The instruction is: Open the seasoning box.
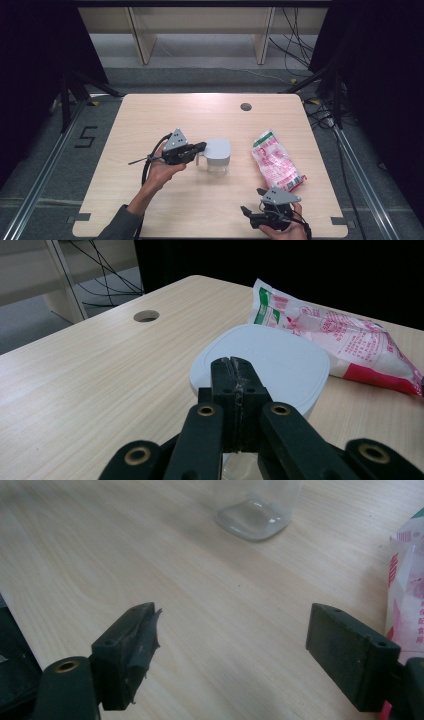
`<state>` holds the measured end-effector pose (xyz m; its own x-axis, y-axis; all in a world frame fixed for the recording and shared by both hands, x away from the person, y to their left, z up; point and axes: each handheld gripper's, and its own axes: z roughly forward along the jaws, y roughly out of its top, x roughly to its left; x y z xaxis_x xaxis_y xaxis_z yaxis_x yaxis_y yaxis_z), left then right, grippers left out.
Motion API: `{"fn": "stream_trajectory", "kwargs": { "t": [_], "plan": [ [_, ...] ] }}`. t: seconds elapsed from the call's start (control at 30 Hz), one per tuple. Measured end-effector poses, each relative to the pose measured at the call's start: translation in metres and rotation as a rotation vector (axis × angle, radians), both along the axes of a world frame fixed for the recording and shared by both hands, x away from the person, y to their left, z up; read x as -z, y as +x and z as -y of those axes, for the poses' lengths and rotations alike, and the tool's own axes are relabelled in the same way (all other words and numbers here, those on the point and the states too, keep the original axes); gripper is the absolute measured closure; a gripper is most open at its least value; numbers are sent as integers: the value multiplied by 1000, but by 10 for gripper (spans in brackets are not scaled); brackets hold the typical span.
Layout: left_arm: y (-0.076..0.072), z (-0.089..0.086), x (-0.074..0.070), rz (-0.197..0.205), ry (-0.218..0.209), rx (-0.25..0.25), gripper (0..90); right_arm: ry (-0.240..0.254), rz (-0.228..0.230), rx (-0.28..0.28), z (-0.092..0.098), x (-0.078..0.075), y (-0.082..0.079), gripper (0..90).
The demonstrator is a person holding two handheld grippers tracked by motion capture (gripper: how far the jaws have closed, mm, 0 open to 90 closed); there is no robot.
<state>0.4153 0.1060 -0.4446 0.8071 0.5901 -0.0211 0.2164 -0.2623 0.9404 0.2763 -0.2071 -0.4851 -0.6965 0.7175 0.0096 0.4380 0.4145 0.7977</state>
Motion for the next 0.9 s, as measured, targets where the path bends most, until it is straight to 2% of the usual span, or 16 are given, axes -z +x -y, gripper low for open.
{"fn": "stream_trajectory", "kwargs": {
  "t": [0.03, 0.1, 0.17, 0.2, 0.27, 0.3, 0.33, 0.37, 0.4, 0.43, 0.53, 0.67, 0.7, 0.77, 0.83, 0.9],
  "plan": [
    [0, -1, 1, -7, -13, -2, 890, -2, -3, -3, 0, 0, 1, 254],
    [1, -2, 1, 0, -4, -1, 890, 0, -3, 1, 0, -1, 2, 256],
    [1, -2, 1, -3, -9, -6, 890, -1, 16, -3, 0, -2, 7, 276],
    [0, -1, 1, 0, -7, -7, 890, -13, 52, -10, -1, -3, 13, 336],
    [0, -1, 1, 0, -8, -7, 890, 1, 52, 1, -2, -4, 14, 363],
    [0, -1, 1, -1, -9, -8, 890, -13, 90, -18, -2, -6, 18, 412],
    [1, -1, 1, 0, -9, -6, 890, 20, 61, 8, -4, -8, 17, 475],
    [0, -1, 1, 0, -11, -9, 890, 27, 98, -18, -3, -10, 23, 492],
    [1, -2, 2, 1, -12, -5, 890, 40, 105, -13, -3, -12, 26, 501],
    [1, -2, 2, 3, -11, -3, 890, 26, 131, -12, -5, -13, 32, 528],
    [1, -2, 1, 2, -6, -5, 890, 31, 124, -5, -7, -13, 40, 559],
    [0, -2, 2, -1, -21, -2, 890, 15, 134, 15, -12, -15, 53, 589],
    [0, -2, 2, 8, -13, -4, 890, 13, 150, 23, -12, -16, 56, 589],
    [0, -2, 2, 8, -12, -2, 890, 13, 142, 33, -13, -17, 56, 589],
    [0, -2, 3, 1, -23, -6, 890, 7, 168, 42, -12, -18, 64, 649],
    [0, -2, 3, 2, -23, -7, 890, 18, 151, 53, -13, -19, 64, 675]
  ]
}}
